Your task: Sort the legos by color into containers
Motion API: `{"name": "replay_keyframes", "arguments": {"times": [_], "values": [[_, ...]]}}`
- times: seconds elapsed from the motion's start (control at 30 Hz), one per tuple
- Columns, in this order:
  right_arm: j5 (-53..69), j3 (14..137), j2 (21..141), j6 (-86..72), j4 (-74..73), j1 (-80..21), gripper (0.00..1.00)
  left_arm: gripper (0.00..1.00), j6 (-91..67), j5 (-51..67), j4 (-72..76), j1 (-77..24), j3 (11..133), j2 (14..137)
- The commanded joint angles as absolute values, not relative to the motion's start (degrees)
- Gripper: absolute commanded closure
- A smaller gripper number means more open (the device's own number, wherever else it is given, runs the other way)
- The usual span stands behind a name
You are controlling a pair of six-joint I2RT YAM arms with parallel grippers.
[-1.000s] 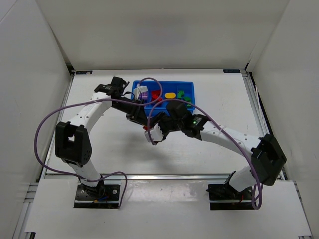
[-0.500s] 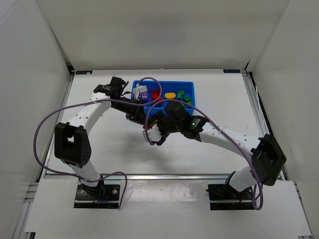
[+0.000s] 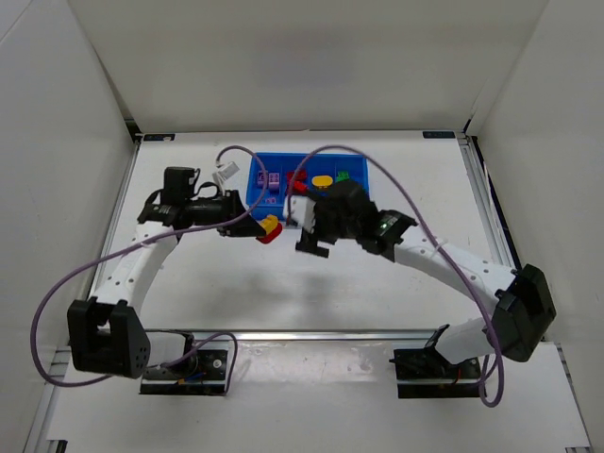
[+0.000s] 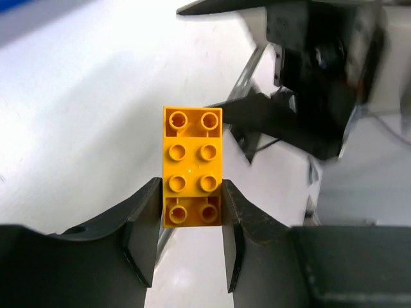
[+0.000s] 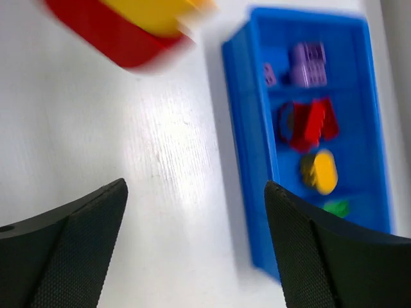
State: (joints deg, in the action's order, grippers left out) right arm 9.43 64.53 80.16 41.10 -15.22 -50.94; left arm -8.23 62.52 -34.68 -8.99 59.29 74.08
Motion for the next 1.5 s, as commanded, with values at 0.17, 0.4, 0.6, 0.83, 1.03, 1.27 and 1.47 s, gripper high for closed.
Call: {"name": "replay_keyframes", "arguments": {"times": [0.17,0.4,0.6,0.83,1.03,1.27,1.47], "values": [[33.97,75.66,84.18,2.86,-19.17,-34.20,0.20,0.89,-38.14,76.54,8.50,-5.98,50.01,72.76],[57.45,86.83,95.00,-11.39,-21.53,-29.80,0.18,0.90,-42.19,85.77,9.32,-5.89,58.61,81.56],[65.39,83.33,96.24,-21.25,-10.65,-29.79,0.26,0.89,-43.50,80.69,14.03,-4.05,59.50,82.79],[66.62,83.50,97.12,-24.96,-6.25,-29.71,0.35,0.89,-46.58,79.63,18.37,-3.60,61.87,88.15],[65.57,84.02,98.08,-24.70,-6.68,-29.79,0.36,0.88,-47.11,80.94,18.28,-3.87,63.10,89.82],[62.32,85.25,100.72,-23.29,-8.35,-29.79,0.33,0.88,-47.99,81.83,18.28,-5.27,63.63,88.77],[61.52,88.85,103.71,-22.50,-9.23,-29.79,0.32,0.88,-48.60,82.35,18.37,-6.50,62.49,87.37]]}}
